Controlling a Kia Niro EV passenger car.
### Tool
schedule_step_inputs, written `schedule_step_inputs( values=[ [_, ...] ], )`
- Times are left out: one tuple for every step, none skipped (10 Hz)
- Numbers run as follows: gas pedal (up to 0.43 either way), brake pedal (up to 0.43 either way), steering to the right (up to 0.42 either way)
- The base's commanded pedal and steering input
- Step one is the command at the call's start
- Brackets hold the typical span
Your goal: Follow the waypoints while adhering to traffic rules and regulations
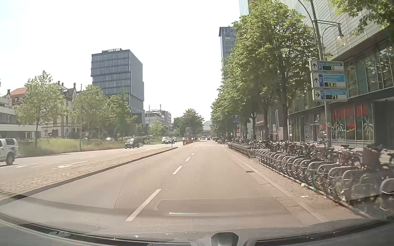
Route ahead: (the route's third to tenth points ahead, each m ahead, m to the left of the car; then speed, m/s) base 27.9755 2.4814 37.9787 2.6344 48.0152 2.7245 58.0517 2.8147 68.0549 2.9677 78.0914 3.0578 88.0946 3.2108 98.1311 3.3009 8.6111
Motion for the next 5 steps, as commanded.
schedule_step_inputs(
  values=[
    [0.240,0.000,0.005],
    [0.220,0.000,0.006],
    [0.209,0.000,0.006],
    [0.209,0.000,0.006],
    [0.197,0.000,0.006]
  ],
)
